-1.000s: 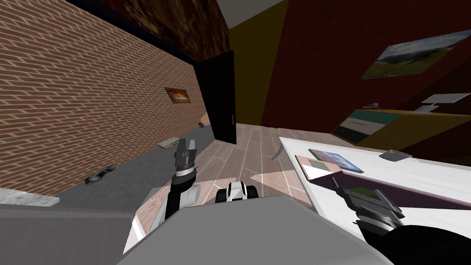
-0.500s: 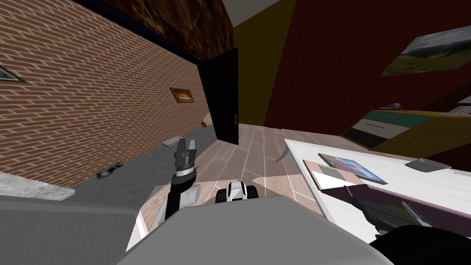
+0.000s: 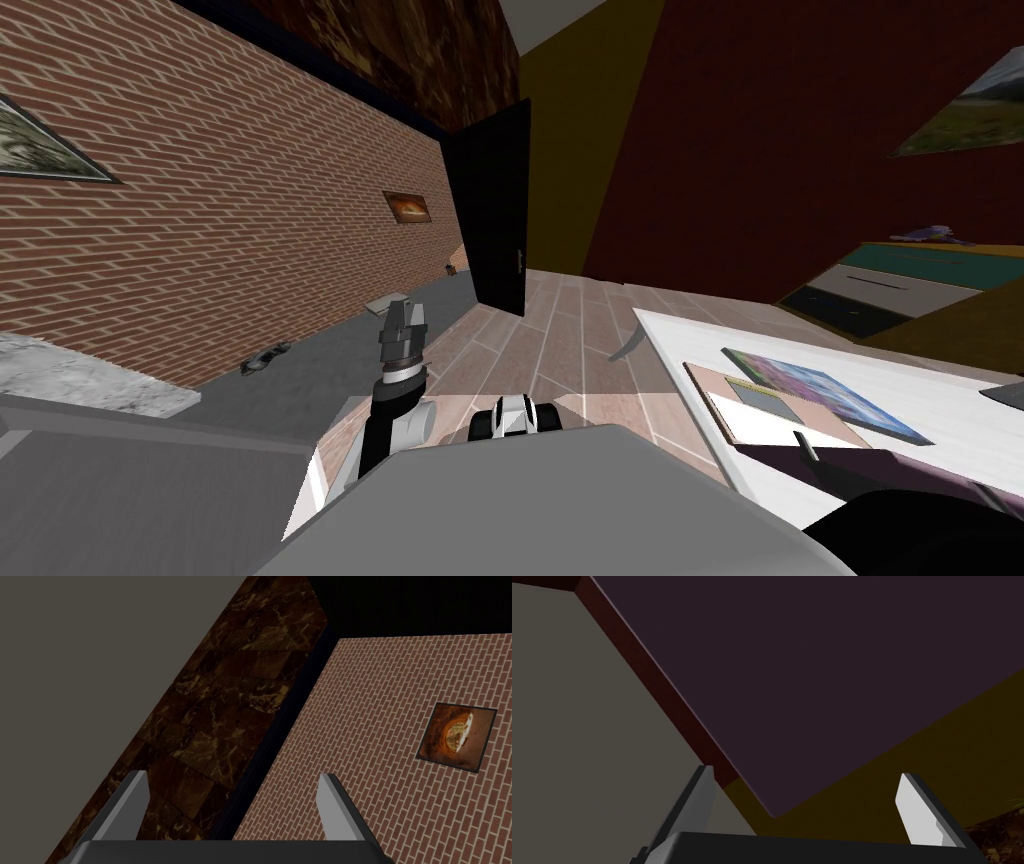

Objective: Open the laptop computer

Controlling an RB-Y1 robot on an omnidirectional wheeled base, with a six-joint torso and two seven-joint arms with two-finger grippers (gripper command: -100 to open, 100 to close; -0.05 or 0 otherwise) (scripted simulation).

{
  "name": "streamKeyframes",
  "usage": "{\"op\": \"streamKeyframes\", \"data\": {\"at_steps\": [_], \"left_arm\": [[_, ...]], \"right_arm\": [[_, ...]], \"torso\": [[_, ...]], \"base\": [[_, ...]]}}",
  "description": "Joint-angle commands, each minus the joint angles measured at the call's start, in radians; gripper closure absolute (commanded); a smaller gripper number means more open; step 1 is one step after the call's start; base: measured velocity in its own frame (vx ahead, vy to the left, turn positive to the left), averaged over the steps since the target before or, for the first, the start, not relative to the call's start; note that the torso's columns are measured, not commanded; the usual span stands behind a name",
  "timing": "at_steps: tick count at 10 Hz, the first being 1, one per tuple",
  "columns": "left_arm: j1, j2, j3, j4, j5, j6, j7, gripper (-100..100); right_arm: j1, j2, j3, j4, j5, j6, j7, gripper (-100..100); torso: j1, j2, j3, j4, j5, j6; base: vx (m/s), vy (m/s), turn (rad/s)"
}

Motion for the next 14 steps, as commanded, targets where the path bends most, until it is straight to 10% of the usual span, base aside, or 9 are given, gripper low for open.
{"op": "streamKeyframes", "data": {"at_steps": [1, 2, 3, 14], "left_arm": [[0.0, 0.0, 0.0, 0.0, 0.0, 0.0, 0.0, 0], [0.0, 0.0, 0.0, 0.0, 0.0, 0.0, 0.0, 0], [0.0, 0.0, 0.0, 0.0, 0.0, 0.0, 0.0, 0], [0.0, 0.0, 0.0, 0.0, 0.0, 0.0, 0.0, 0]], "right_arm": [[0.001, -0.001, -0.012, 0.012, 0.005, -0.005, 0.02, -100], [0.001, -0.001, -0.013, 0.013, 0.006, -0.007, 0.024, -100], [0.001, -0.001, -0.013, 0.013, 0.005, -0.007, 0.024, 100], [0.204, -0.177, 0.027, 0.016, -0.001, 0.243, -0.159, 100]], "torso": [[0.0, 0.0, 0.0, 0.0, 0.0, 0.0], [0.0, 0.002, 0.001, 0.0, 0.0, 0.0], [0.0, 0.003, 0.002, 0.001, 0.0, 0.0], [-0.012, 0.0, 0.004, 0.0, -0.011, 0.0]], "base": [[0.032, 0.005, 0.011], [0.007, 0.001, -0.001], [0.001, -0.01, -0.018], [0.013, 0.015, 0.129]]}}
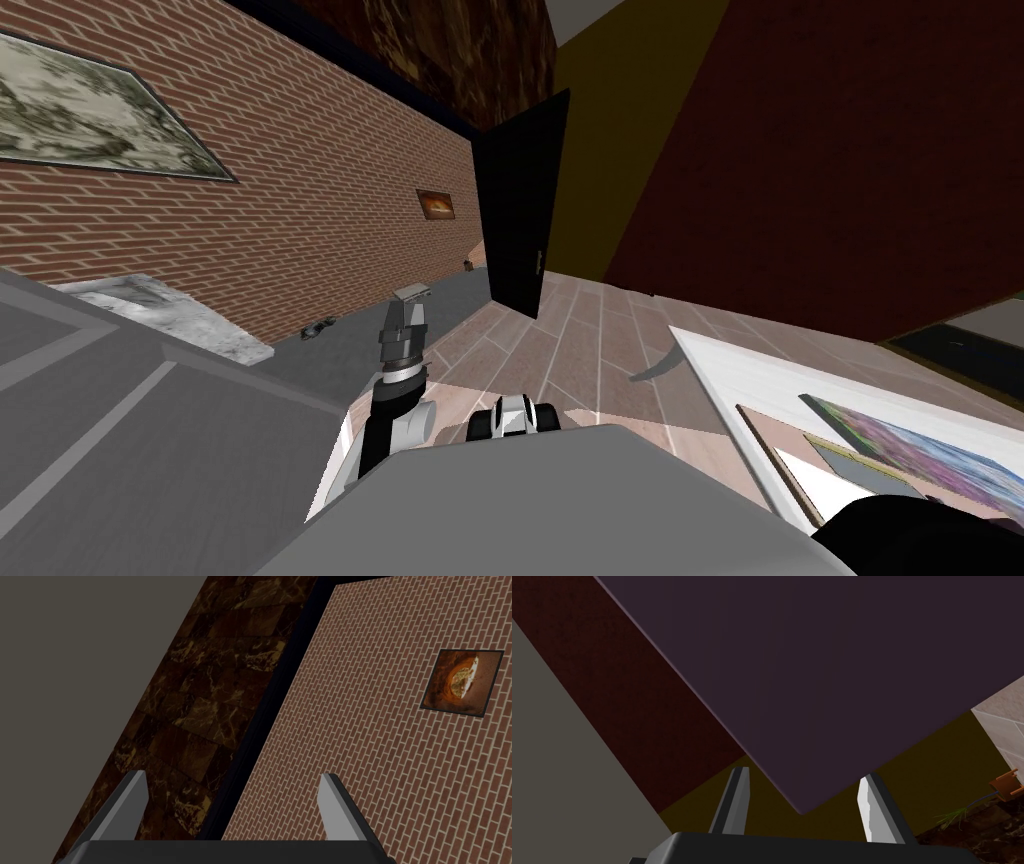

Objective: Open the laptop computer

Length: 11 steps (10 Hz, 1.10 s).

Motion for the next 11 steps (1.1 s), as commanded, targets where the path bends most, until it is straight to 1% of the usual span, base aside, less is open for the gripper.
{"op": "streamKeyframes", "data": {"at_steps": [1, 2, 3, 4, 5, 6, 7, 8, 9, 10, 11], "left_arm": [[0.0, 0.0, 0.0, 0.0, 0.0, 0.0, 0.0, 0], [0.0, 0.0, 0.0, 0.0, 0.0, 0.0, 0.0, 0], [0.0, 0.0, 0.0, 0.0, 0.0, 0.0, 0.0, 0], [0.0, 0.0, 0.0, 0.0, 0.0, 0.0, 0.0, 0], [0.0, 0.0, 0.0, 0.0, 0.0, 0.0, 0.0, 0], [0.0, 0.0, 0.0, 0.0, 0.0, 0.0, 0.0, 0], [0.0, 0.0, 0.0, 0.0, 0.0, 0.0, 0.0, 0], [0.0, 0.0, 0.0, 0.0, 0.0, 0.0, 0.0, 0], [0.0, 0.0, 0.0, 0.0, 0.0, 0.0, 0.0, 0], [0.0, 0.0, 0.0, 0.0, 0.0, 0.0, 0.0, 0], [0.0, 0.0, 0.0, 0.0, 0.0, 0.0, 0.0, 0]], "right_arm": [[0.058, -0.052, 0.017, 0.013, -0.004, 0.066, -0.059, 100], [0.058, -0.052, 0.017, 0.013, -0.004, 0.084, -0.059, 100], [0.092, -0.081, 0.024, 0.014, -0.005, 0.111, -0.09, 100], [0.092, -0.081, 0.024, 0.014, -0.005, 0.125, -0.09, 100], [0.125, -0.11, 0.031, 0.014, -0.006, 0.158, -0.12, 100], [0.125, -0.11, 0.031, 0.014, -0.006, 0.167, -0.12, 100], [0.159, -0.139, 0.039, 0.015, -0.007, 0.202, -0.151, 100], [0.159, -0.139, 0.039, 0.015, -0.007, 0.209, -0.151, 100], [0.151, -0.14, 0.034, 0.014, -0.007, 0.198, -0.146, 100], [0.194, -0.155, 0.058, 0.011, -0.021, 0.207, -0.161, 100], [0.228, -0.168, 0.084, 0.009, -0.036, 0.213, -0.175, 100]], "torso": [[-0.001, 0.001, 0.001, 0.0, 0.0, 0.003], [0.001, 0.002, 0.0, 0.0, 0.001, 0.002], [0.002, 0.002, 0.001, 0.001, 0.003, 0.004], [0.002, 0.003, 0.001, 0.001, 0.003, 0.003], [0.004, 0.002, 0.001, 0.001, 0.003, 0.003], [0.004, 0.002, 0.0, 0.001, 0.003, 0.002], [0.005, 0.001, 0.0, 0.0, 0.004, 0.003], [0.006, 0.001, -0.001, 0.0, 0.005, 0.001], [0.006, 0.001, -0.001, 0.0, 0.005, 0.002], [0.008, 0.001, -0.001, 0.001, 0.006, 0.002], [0.007, 0.0, -0.002, 0.0, 0.006, 0.001]], "base": [[0.019, 0.021, 0.167], [0.014, 0.013, 0.082], [0.014, 0.015, 0.133], [0.011, 0.007, 0.079], [0.014, 0.01, 0.161], [0.012, 0.007, 0.078], [0.013, 0.014, 0.145], [0.01, 0.008, 0.078], [0.0, 0.0, 0.0], [0.031, -0.028, 0.081], [0.073, -0.073, 0.103]]}}
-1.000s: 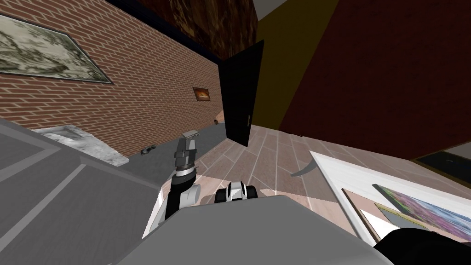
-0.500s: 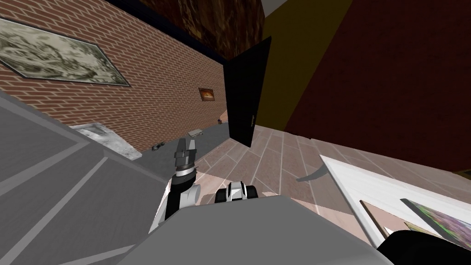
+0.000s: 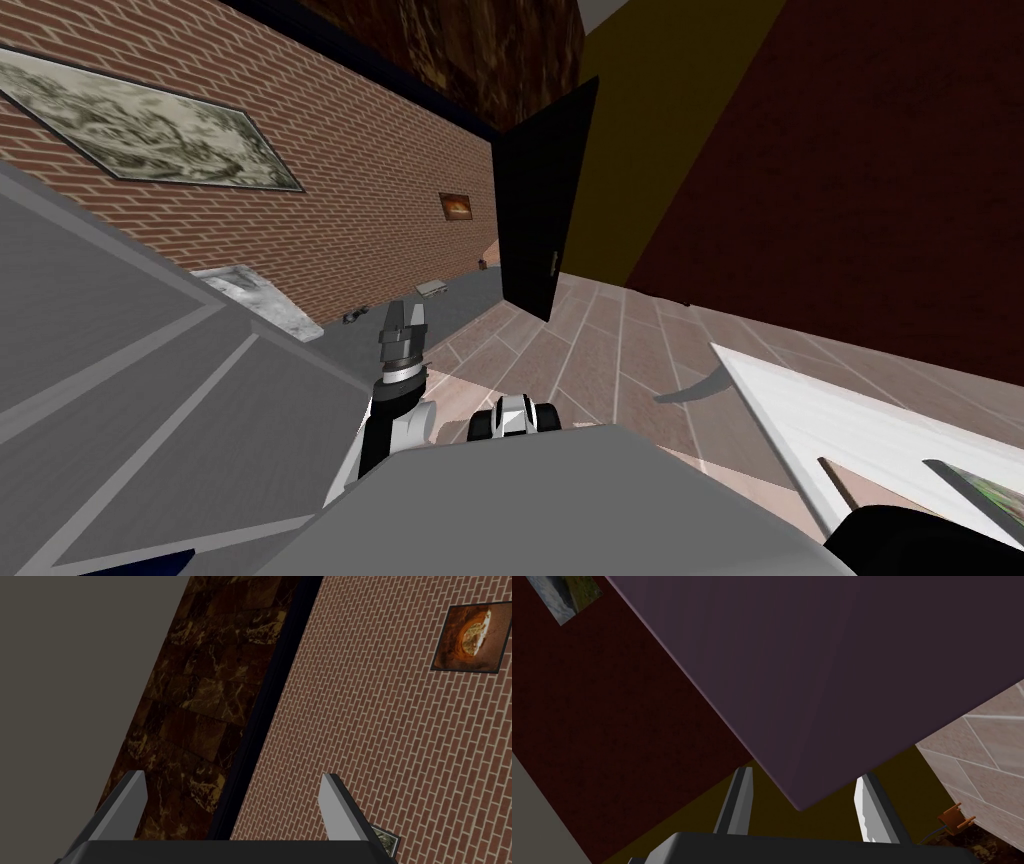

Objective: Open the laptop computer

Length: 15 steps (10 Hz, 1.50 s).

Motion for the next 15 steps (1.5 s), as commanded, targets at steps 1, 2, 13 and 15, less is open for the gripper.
{"op": "streamKeyframes", "data": {"at_steps": [1, 2, 13, 15], "left_arm": [[0.0, 0.0, 0.0, 0.0, 0.0, 0.0, 0.0, 0], [0.0, 0.0, 0.0, 0.0, 0.0, 0.0, 0.0, 0], [0.0, 0.0, 0.0, 0.0, 0.0, 0.0, 0.0, 0], [0.0, 0.0, 0.0, 0.0, 0.0, 0.0, 0.0, 0]], "right_arm": [[0.058, -0.016, 0.041, -0.004, -0.021, 0.011, -0.02, 100], [0.097, -0.029, 0.067, -0.006, -0.036, 0.017, -0.034, 100], [0.393, -0.123, 0.248, -0.02, -0.141, 0.06, -0.131, 100], [0.386, -0.125, 0.239, -0.013, -0.139, 0.045, -0.129, 100]], "torso": [[-0.003, -0.003, -0.001, -0.001, -0.003, -0.003], [-0.004, -0.003, -0.001, -0.001, -0.003, -0.003], [0.001, 0.005, 0.003, 0.001, 0.0, 0.005], [0.003, 0.006, 0.004, 0.002, 0.0, 0.005]], "base": [[0.07, -0.068, 0.05], [0.06, -0.079, 0.092], [0.061, -0.064, 0.082], [0.035, -0.042, 0.014]]}}
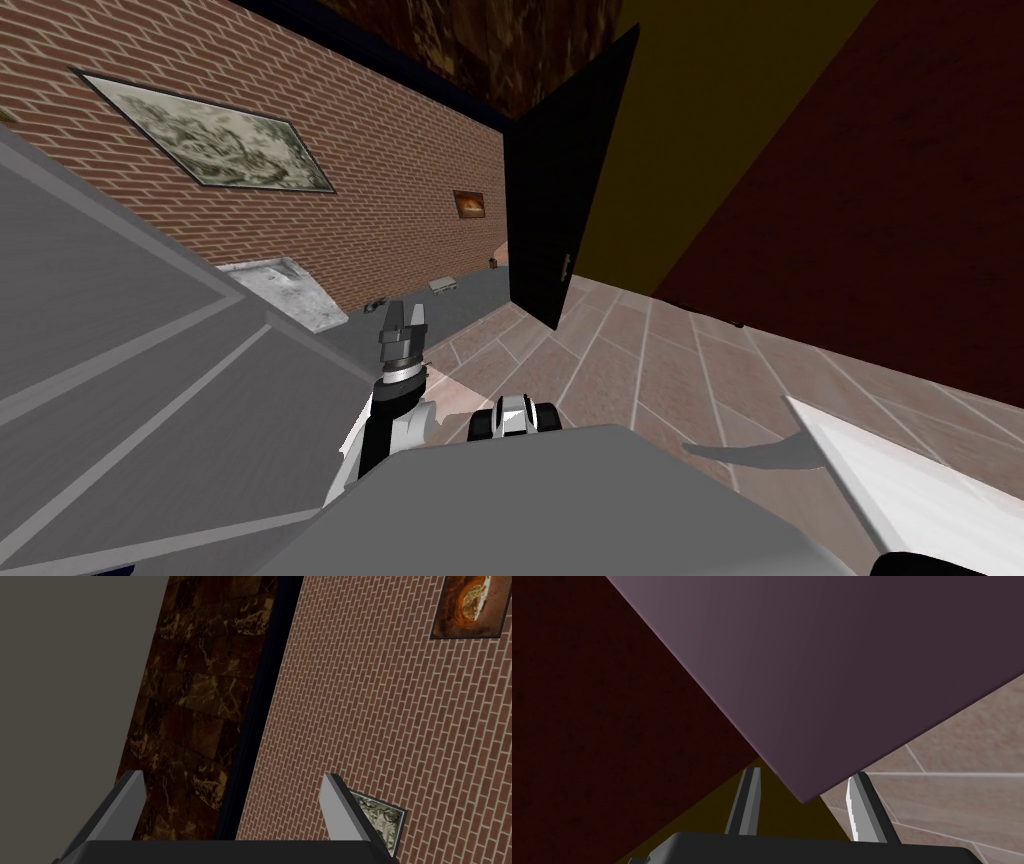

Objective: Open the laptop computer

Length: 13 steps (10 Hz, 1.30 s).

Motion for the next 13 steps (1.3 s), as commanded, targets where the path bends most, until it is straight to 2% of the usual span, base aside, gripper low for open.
{"op": "streamKeyframes", "data": {"at_steps": [1, 2, 3, 5, 6, 8, 9, 11, 12, 13], "left_arm": [[0.0, 0.0, 0.0, 0.0, 0.0, 0.0, 0.0, 0], [0.0, 0.0, 0.0, 0.0, 0.0, 0.0, 0.0, 0], [0.0, 0.0, 0.0, 0.0, 0.0, 0.0, 0.0, 0], [0.0, 0.0, 0.0, 0.0, 0.0, 0.0, 0.0, 0], [0.0, 0.0, 0.0, 0.0, 0.0, 0.0, 0.0, 0], [0.0, 0.0, 0.0, 0.0, 0.0, 0.0, 0.0, 0], [0.0, 0.0, 0.0, 0.0, 0.0, 0.0, 0.0, 0], [0.0, 0.0, 0.0, 0.0, 0.0, 0.0, 0.0, 0], [0.0, 0.0, 0.0, 0.0, 0.0, 0.0, 0.0, 0], [0.0, 0.0, 0.0, 0.0, 0.0, 0.0, 0.0, 0]], "right_arm": [[0.022, -0.004, 0.031, -0.003, -0.001, 0.002, -0.001, 100], [0.04, -0.009, 0.06, -0.004, -0.002, 0.003, -0.001, 100], [0.04, -0.009, 0.064, -0.004, -0.002, 0.003, -0.001, 100], [0.077, -0.018, 0.122, -0.005, -0.004, 0.003, -0.003, 100], [0.077, -0.018, 0.13, -0.005, -0.004, 0.003, -0.003, 100], [0.114, -0.028, 0.188, -0.007, -0.006, 0.003, -0.004, 100], [0.114, -0.028, 0.195, -0.007, -0.006, 0.003, -0.004, 100], [0.151, -0.037, 0.258, -0.009, -0.008, 0.004, -0.005, 100], [0.184, -0.029, 0.226, -0.048, -0.022, -0.005, 0.004, -100], [0.204, -0.032, 0.221, -0.064, -0.031, -0.009, 0.006, -100]], "torso": [[0.002, -0.001, 0.0, 0.0, 0.001, -0.003], [0.001, -0.003, -0.001, 0.0, -0.001, -0.004], [-0.004, -0.006, -0.003, -0.001, -0.003, -0.003], [-0.003, -0.005, -0.002, 0.0, -0.003, -0.005], [-0.003, -0.005, -0.001, 0.0, -0.003, -0.005], [0.001, -0.002, 0.0, 0.0, 0.0, -0.002], [0.001, -0.003, -0.002, 0.0, 0.001, -0.002], [0.003, -0.001, -0.002, -0.001, 0.004, -0.003], [0.002, -0.004, -0.004, -0.002, 0.005, -0.003], [0.004, -0.004, -0.005, -0.002, 0.006, -0.004]], "base": [[0.022, -0.071, 0.047], [0.084, -0.125, 0.058], [0.081, -0.104, -0.004], [0.082, -0.12, 0.043], [0.073, -0.096, 0.021], [0.08, -0.117, 0.048], [0.064, -0.096, 0.001], [0.059, -0.103, 0.042], [0.052, -0.074, -0.045], [0.008, -0.015, -0.053]]}}
